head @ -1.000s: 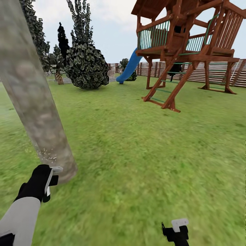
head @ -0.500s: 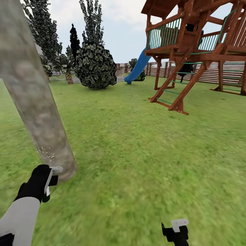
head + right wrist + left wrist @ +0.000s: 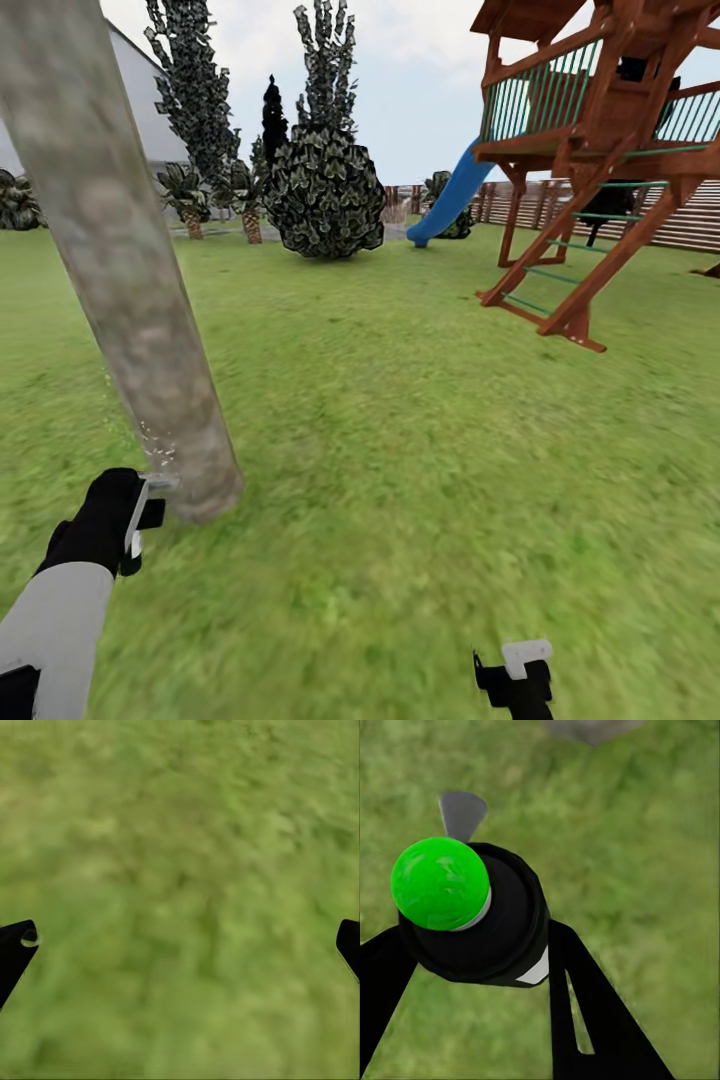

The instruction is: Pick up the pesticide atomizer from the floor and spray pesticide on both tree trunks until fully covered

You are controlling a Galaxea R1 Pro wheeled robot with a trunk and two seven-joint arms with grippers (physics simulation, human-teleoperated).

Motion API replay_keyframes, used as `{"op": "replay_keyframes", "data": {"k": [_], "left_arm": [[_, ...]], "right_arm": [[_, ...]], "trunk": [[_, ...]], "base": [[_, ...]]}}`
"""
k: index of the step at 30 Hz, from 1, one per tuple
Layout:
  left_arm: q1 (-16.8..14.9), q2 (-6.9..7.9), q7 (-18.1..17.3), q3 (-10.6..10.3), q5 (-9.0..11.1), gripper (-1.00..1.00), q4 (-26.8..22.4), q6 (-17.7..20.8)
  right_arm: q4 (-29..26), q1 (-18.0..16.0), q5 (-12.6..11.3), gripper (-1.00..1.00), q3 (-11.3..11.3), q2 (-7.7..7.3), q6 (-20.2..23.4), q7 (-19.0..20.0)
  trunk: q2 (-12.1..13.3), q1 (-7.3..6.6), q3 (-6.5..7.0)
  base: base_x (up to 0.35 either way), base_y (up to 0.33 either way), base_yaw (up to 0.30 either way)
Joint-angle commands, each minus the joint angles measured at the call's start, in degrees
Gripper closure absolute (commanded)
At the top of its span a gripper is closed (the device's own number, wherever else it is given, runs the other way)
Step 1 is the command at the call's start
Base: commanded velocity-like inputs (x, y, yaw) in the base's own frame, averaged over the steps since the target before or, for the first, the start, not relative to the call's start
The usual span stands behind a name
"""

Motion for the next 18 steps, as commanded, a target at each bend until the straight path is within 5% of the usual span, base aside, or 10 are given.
{"op": "replay_keyframes", "data": {"k": [1,5,9,13,18], "left_arm": [[-0.10,0.79,-0.02,0.10,0.45,1.00,-0.01,0.26],[-0.58,0.37,-0.12,-0.21,0.62,1.00,-0.06,0.49],[-4.42,-2.59,-0.08,-0.38,0.59,1.00,-0.08,0.74],[-4.53,0.05,-0.13,-0.48,0.45,1.00,-0.07,0.59],[-5.27,-1.90,-0.13,-0.73,0.46,1.00,-0.16,0.44]], "right_arm": [[0.09,-0.04,0.61,-1.00,-0.26,-0.01,-0.16,-0.36],[0.09,-0.04,0.61,-1.00,-0.26,-0.01,-0.16,-0.36],[0.09,-0.04,0.61,-1.00,-0.26,-0.01,-0.16,-0.36],[0.09,-0.04,0.61,-1.00,-0.26,-0.01,-0.16,-0.36],[0.06,-0.04,0.61,-1.00,-0.26,-0.10,-0.17,-0.36]], "trunk": [[-0.02,0.02,-0.06],[-0.02,0.02,-0.06],[-0.02,0.02,-0.06],[-0.02,0.02,-0.06],[-0.02,0.02,-0.06]], "base": [[0.245,-0.216,0.273],[0.246,-0.213,0.269],[0.246,-0.193,0.250],[0.146,-0.098,0.138],[0.051,-0.040,0.004]]}}
